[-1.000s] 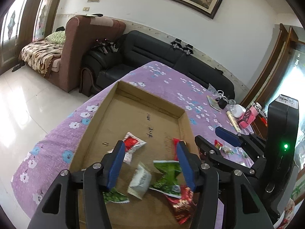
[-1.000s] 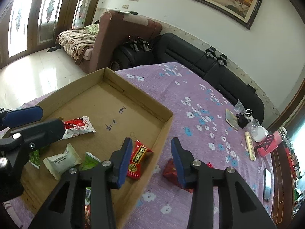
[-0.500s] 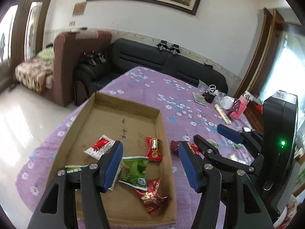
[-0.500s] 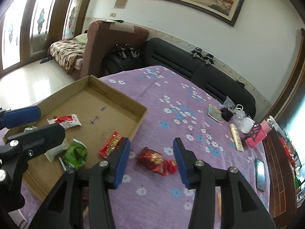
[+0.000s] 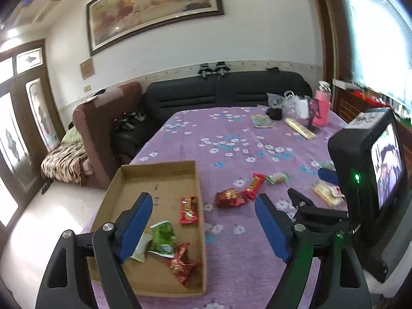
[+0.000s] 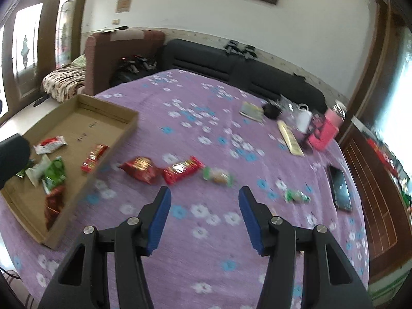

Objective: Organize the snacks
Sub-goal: 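Move both tools back over the remaining snacks on the tablecloth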

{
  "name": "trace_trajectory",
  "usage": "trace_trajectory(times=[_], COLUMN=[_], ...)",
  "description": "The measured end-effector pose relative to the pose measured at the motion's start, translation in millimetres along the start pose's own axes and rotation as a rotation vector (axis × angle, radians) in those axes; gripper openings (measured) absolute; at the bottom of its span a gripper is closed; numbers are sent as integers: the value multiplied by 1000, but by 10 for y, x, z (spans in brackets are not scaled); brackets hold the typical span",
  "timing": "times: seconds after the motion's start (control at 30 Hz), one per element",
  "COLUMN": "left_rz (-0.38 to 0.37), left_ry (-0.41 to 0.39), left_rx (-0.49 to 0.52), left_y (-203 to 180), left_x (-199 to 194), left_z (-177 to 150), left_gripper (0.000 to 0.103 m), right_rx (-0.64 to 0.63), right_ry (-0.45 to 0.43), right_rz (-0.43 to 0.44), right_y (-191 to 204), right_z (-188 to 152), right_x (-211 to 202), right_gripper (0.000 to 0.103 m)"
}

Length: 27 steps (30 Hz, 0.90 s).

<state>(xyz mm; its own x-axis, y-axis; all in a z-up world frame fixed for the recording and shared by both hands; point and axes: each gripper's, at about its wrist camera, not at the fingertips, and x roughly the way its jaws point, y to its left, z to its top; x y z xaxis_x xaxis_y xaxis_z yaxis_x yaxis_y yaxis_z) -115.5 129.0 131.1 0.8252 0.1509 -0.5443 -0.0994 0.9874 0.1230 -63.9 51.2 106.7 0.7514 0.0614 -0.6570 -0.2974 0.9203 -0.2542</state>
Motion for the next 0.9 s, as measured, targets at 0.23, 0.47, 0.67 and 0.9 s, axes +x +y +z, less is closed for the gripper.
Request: trace_trajectory(times=[0.23, 0.47, 0.67, 0.9], left_rz=[-3, -8, -18, -32], left_ry=[27, 56, 82, 109], left_rx=[61, 85, 99, 119], left_y=[-271, -403, -516, -622], left_x=[21, 133, 238, 341], left_z=[-7, -5, -4, -31], left_gripper=[85, 85, 85, 85], right_rx=[54, 125, 156, 197], right_ry=[47, 86, 105, 133], right_rz=[-25, -31, -36, -26], right_y=[-392, -722, -892, -1054], right_z=[-192, -281, -335, -388], right_x=[131, 289, 376, 505], right_gripper=[54, 54, 54, 54])
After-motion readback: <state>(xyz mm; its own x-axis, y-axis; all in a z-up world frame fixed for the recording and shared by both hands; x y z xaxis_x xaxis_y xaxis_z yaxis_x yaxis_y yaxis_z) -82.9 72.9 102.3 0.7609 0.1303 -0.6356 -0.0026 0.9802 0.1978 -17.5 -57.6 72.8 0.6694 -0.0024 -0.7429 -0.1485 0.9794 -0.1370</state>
